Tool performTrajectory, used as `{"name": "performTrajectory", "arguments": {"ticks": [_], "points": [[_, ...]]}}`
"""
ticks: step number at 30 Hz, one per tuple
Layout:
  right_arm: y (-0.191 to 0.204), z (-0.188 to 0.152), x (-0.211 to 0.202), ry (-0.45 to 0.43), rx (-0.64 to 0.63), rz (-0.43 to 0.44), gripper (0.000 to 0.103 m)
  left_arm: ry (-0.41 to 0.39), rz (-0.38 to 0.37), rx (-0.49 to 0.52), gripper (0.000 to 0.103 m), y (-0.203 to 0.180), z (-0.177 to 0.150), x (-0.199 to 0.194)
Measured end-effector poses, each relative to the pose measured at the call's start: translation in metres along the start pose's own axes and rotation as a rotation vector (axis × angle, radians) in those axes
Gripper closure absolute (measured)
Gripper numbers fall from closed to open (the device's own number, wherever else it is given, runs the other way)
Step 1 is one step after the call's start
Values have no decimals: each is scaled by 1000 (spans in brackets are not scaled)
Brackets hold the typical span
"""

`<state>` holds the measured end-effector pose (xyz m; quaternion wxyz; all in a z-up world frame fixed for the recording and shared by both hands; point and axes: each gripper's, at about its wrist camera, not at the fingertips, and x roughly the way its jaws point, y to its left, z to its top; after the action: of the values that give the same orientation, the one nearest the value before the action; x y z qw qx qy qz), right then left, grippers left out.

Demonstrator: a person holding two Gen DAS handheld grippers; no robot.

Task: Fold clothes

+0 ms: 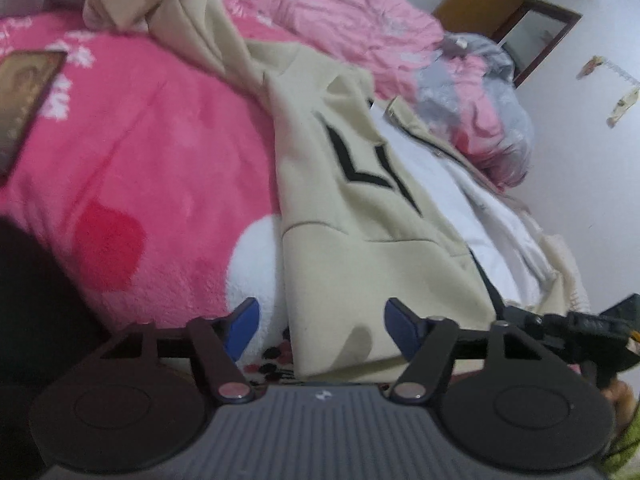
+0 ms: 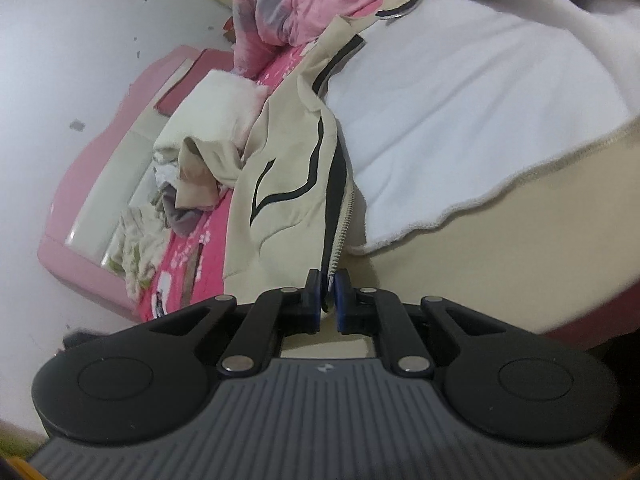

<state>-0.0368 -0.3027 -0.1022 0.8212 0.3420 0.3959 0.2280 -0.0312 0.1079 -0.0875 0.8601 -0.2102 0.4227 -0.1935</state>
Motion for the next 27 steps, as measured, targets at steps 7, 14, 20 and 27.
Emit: {"name": "performTrajectory", "arguments": {"ticks": [7,14,20,27], "points": [[-8,3,-7,-27,-25,-53,98,20,-58,-76,49,5,2,9],[-17,13,-12,-42,-28,-98,98,25,-107,-132,49,7,-3,11],[-24,13,-14,-45,-32,-118,98,42,-114,-142,49,4,-6,17],[-30,19,-12,-39,-29,-130,98,76,-187,-225,97,0,-7,15]]}}
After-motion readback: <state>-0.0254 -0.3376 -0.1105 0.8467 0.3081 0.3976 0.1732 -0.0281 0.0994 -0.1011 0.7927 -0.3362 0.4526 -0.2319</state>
